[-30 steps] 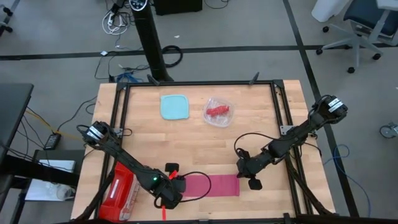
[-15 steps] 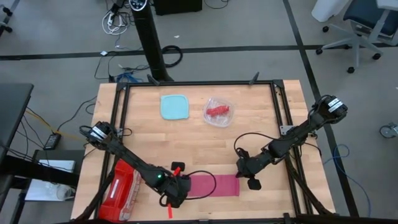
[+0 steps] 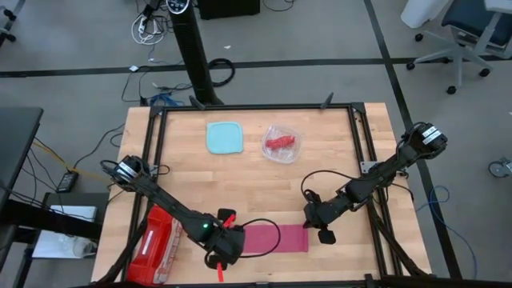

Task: Roll bandage
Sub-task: Roll the pink bandage

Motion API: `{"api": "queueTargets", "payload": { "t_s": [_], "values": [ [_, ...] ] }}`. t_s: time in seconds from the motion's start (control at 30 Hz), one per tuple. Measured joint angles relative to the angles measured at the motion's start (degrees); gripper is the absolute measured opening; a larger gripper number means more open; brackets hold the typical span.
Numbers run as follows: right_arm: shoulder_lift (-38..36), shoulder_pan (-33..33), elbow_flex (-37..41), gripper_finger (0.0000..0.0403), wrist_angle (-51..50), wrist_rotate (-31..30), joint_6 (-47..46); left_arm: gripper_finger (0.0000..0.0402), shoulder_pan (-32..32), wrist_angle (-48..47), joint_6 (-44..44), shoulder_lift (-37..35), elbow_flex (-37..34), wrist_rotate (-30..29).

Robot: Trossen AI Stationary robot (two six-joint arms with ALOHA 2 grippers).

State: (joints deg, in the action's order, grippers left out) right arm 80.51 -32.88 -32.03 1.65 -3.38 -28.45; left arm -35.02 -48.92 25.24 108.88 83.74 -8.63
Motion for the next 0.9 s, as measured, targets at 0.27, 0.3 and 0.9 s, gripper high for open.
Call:
{"api": "queueTargets", "payload": {
  "t_s": [0.27, 0.3, 0.9],
  "values": [
    [0.0, 0.0, 0.0, 0.0011, -0.2, 0.0, 1.1, 0.0001, -0.2, -1.2, 0.5, 0.0, -4.3, 0.7],
    [0.0, 0.0, 0.0, 0.0011, -0.4, 0.0, 1.1, 0.0001, -0.2, -0.5, 0.4, 0.0, -5.0, 0.4],
    [0.0, 0.0, 0.0, 0.0011, -4.9, -0.3, 1.6, 0.0001, -0.2, 10.8, -4.3, 0.2, -7.9, -4.3]
  ]
}}
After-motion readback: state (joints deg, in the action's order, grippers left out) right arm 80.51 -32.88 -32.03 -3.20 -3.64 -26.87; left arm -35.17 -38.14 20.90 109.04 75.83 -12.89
